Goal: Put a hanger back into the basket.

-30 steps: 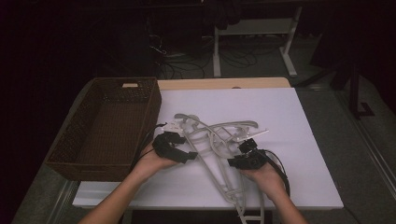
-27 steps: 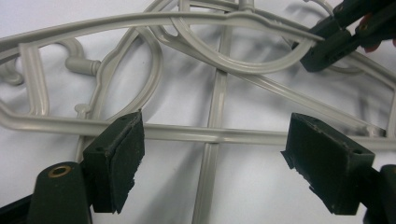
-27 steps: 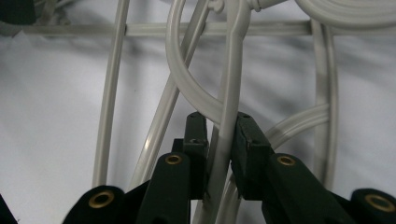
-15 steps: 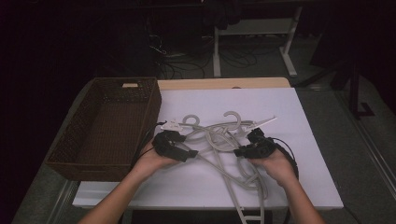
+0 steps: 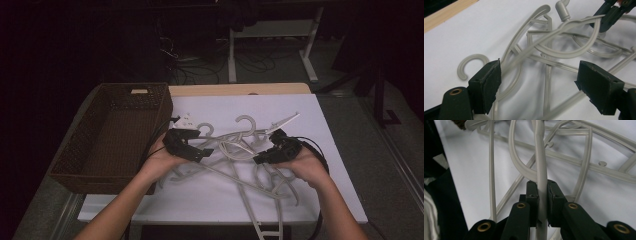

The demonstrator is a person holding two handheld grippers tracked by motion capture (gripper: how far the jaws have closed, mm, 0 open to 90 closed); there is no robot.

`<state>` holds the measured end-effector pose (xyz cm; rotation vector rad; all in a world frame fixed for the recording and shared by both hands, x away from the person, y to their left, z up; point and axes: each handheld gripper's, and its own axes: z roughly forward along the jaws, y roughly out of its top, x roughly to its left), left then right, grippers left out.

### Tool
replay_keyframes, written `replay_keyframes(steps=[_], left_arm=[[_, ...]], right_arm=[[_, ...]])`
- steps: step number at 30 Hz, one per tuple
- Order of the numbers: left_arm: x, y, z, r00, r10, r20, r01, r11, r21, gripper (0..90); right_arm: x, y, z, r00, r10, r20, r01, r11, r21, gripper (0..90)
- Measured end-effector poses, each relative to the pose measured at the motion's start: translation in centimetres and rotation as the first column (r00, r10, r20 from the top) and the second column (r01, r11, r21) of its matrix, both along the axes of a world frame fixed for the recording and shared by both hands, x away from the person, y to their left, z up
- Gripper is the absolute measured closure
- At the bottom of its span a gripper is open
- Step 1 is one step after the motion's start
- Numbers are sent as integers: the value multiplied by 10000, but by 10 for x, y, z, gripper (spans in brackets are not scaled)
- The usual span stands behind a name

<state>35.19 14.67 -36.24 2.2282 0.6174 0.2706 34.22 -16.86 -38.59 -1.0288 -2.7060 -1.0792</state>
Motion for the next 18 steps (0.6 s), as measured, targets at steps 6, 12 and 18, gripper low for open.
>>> replay_keyframes(steps=[6, 12, 18], left_arm=[[0, -10, -3, 9980, -628, 90, 619, 9955, 723, 247], [2, -16, -9, 9953, -965, 90, 942, 9850, 1443, 351], [1, -19, -12, 9941, -1078, 133, 1034, 9768, 1874, 477]], right_arm=[[3, -4, 8, 9953, 921, -296, -924, 9957, -89, 809], [5, -3, 15, 9874, 1526, -425, -1525, 9883, 63, 809], [5, 2, 18, 9791, 1967, -514, -1966, 9805, 69, 809]])
